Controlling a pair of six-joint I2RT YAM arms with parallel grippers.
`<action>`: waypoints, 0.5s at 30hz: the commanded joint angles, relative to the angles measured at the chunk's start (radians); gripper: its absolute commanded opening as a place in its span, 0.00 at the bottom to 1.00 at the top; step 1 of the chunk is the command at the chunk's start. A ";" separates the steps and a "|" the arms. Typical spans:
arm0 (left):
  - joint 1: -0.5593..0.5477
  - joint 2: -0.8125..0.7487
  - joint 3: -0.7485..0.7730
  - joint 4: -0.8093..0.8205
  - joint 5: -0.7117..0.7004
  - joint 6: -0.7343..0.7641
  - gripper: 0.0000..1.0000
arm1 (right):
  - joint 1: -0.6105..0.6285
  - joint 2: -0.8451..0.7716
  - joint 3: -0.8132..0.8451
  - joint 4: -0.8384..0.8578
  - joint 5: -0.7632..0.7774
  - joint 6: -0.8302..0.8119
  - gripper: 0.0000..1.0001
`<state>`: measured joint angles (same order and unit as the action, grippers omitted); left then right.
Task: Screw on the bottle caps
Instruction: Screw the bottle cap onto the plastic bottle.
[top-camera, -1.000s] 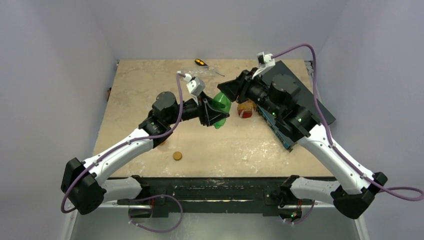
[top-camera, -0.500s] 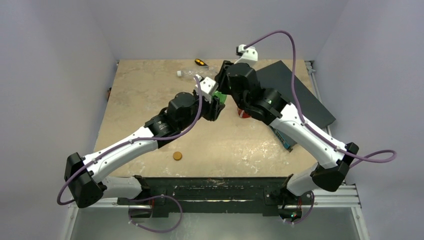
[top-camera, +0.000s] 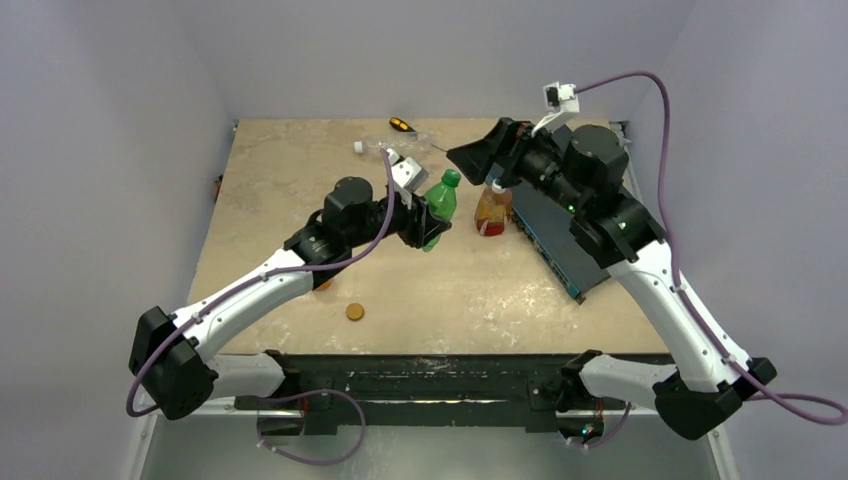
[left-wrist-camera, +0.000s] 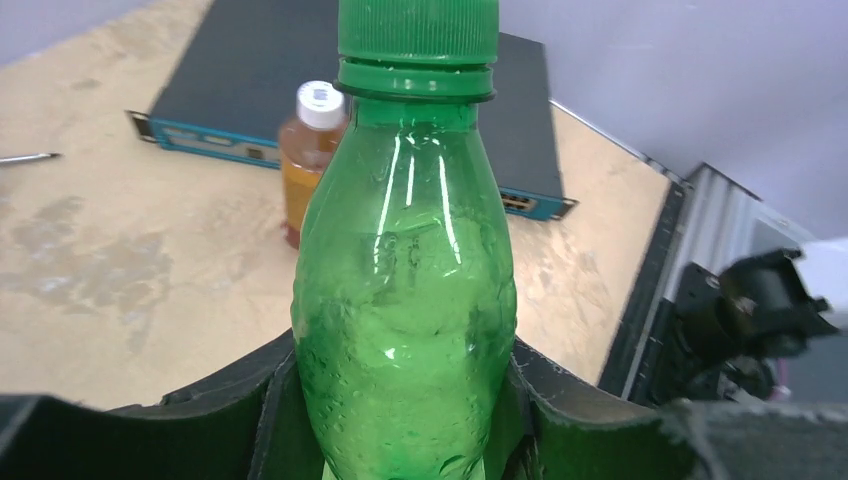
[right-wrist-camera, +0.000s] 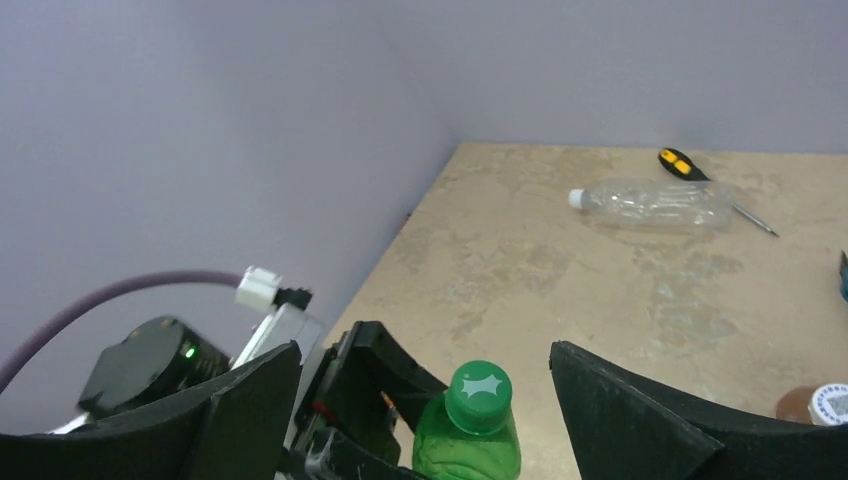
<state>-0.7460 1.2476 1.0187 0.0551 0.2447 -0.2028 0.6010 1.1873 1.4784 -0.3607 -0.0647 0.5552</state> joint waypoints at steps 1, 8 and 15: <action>0.040 -0.013 -0.025 0.132 0.301 -0.081 0.00 | -0.088 -0.053 -0.101 0.184 -0.405 -0.064 0.99; 0.060 -0.017 -0.092 0.358 0.525 -0.242 0.00 | -0.122 -0.107 -0.241 0.398 -0.628 -0.051 0.92; 0.069 -0.010 -0.143 0.509 0.567 -0.358 0.00 | -0.122 -0.111 -0.303 0.580 -0.728 0.027 0.75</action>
<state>-0.6880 1.2480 0.8982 0.3908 0.7372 -0.4610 0.4831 1.1042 1.1961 0.0319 -0.6804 0.5335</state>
